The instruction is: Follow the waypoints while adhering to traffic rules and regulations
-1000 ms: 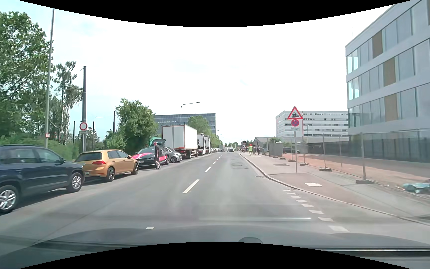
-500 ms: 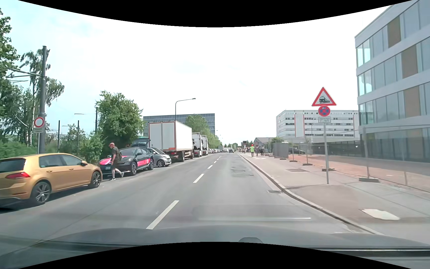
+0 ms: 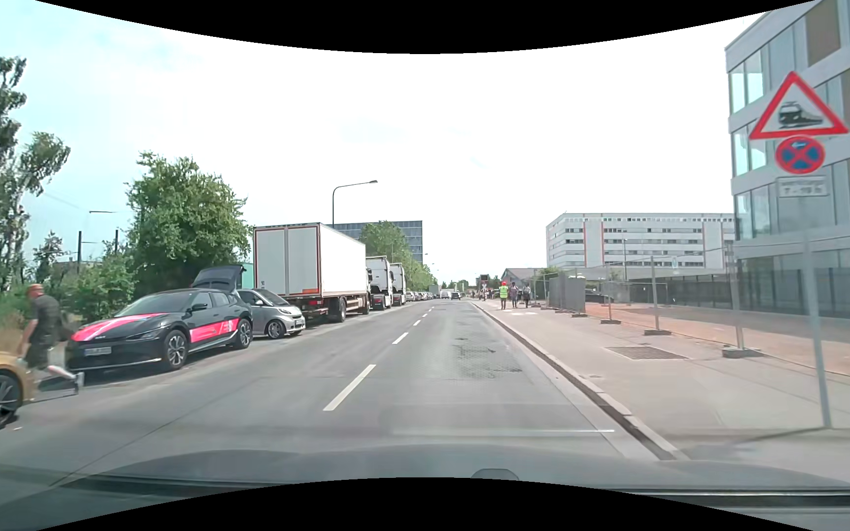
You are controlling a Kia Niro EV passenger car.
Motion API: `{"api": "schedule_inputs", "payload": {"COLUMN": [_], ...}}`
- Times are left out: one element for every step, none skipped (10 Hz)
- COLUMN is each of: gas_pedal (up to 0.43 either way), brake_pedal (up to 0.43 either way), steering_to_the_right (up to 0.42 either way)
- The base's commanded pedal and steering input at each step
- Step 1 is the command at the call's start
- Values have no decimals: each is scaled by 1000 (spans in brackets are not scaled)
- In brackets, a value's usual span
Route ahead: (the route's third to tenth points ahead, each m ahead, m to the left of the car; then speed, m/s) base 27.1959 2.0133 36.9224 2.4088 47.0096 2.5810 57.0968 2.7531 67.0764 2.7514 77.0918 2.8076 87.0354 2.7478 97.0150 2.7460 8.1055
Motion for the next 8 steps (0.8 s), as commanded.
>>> {"api": "schedule_inputs", "payload": {"gas_pedal": [110, 110, 110, 110, 110, 110, 110, 110], "brake_pedal": [0, 0, 0, 0, 0, 0, 0, 0], "steering_to_the_right": [-2, -9, -14, -15, -16, -16, -12, -5]}}
